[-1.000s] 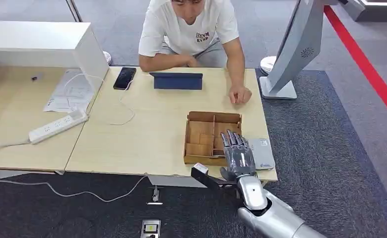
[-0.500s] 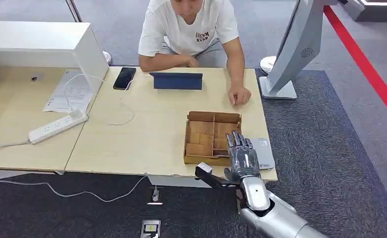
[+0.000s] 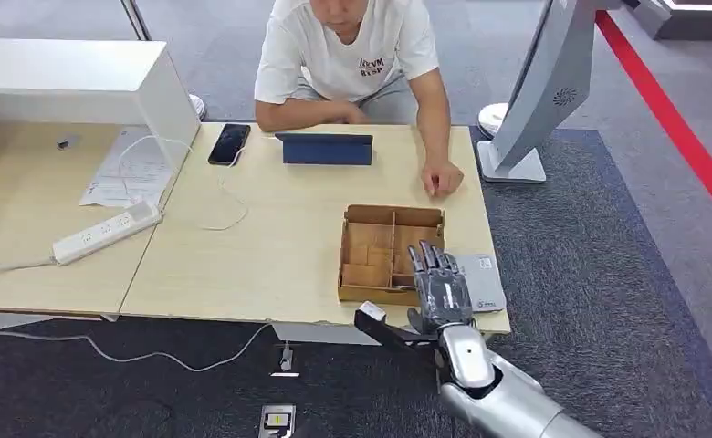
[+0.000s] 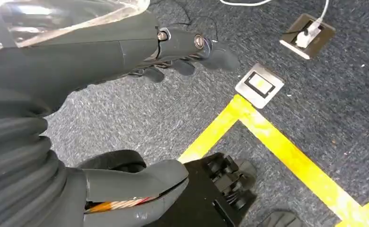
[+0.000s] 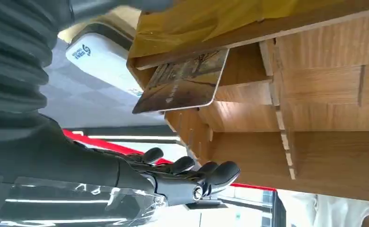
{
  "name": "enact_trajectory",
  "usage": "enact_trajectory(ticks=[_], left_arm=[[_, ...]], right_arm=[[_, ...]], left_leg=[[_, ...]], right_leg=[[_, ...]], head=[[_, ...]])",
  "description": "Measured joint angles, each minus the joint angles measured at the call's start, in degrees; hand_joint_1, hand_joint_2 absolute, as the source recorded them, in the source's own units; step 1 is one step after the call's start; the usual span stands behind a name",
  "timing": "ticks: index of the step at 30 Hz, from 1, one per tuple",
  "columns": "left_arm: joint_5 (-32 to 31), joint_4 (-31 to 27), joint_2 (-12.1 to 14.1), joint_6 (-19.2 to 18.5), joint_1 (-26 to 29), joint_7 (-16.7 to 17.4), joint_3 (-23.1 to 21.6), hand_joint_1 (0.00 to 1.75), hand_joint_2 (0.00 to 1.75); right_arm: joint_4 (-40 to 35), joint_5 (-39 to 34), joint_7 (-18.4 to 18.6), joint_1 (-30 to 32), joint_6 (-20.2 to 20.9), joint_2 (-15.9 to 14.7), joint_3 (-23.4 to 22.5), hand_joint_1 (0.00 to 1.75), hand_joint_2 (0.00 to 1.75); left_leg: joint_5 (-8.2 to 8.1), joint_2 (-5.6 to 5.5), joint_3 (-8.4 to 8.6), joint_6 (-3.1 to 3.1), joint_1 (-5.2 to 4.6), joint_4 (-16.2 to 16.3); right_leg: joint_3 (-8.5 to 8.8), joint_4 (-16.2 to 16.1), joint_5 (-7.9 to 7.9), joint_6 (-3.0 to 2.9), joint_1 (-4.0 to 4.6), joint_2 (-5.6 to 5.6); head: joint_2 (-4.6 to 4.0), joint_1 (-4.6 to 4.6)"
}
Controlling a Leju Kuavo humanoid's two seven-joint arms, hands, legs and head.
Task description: Pass the card to the sensor for recognition and then transmit it.
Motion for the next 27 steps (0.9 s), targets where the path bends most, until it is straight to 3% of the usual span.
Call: enact_trajectory(ticks=[27], left_arm=[[1.3,-0.5,0.3,0.5,0.4,-0.8,0.0,0.00,1.75]], right_arm=[[0.7,-3.1,-1.1,-1.0,1.1,1.0,1.7,1.75,1.75]], left_leg=[[0.00,0.00,0.00,0.00,0.00,0.0]], right_leg=[[0.00,0.0,0.00,0.00,0.00,0.00]], head=[[0.00,0.00]])
